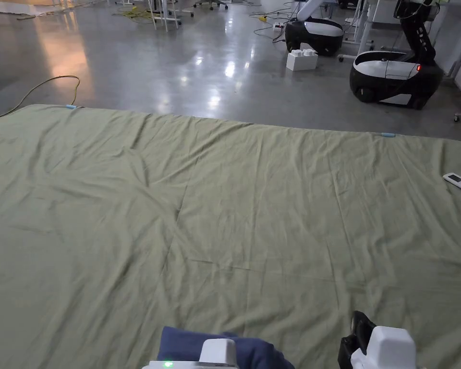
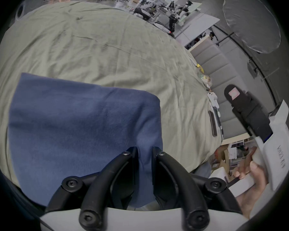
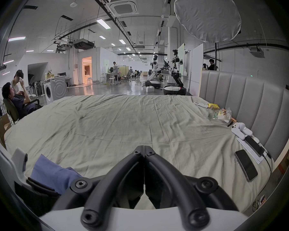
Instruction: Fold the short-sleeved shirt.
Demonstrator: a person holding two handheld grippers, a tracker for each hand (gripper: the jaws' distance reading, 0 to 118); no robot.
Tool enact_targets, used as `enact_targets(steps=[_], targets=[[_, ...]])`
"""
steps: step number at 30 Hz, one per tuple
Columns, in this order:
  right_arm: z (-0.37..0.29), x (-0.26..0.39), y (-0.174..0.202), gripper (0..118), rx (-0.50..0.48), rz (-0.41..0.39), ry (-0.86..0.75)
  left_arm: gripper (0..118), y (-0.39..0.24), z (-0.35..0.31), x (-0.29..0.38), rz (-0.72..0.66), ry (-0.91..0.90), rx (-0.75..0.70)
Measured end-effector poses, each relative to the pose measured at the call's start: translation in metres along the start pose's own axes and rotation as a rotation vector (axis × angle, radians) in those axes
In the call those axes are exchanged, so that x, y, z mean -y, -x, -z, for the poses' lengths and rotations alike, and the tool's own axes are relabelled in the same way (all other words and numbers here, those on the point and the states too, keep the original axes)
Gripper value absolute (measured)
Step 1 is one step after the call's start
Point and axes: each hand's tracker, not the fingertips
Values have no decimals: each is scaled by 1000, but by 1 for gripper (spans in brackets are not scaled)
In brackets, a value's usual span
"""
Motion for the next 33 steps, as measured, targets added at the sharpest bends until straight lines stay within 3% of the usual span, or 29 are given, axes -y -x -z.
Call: enact_targets(steps=[4, 13, 20, 26, 33], targets=[[1, 1, 0, 1, 1, -1, 5, 10, 3, 12, 6, -1, -12, -25], [-1, -4, 6, 1, -10, -3, -5, 8, -8, 6, 2, 122, -24, -75], [-4, -20, 6, 1, -13, -5, -51, 9, 3, -69, -27, 142, -273, -8], [0, -37, 13, 1, -9, -8, -99, 9, 23, -127, -52, 186, -657, -260], [-2, -63, 20, 1, 24, -11, -210, 9, 34, -164, -53, 290, -918, -497]])
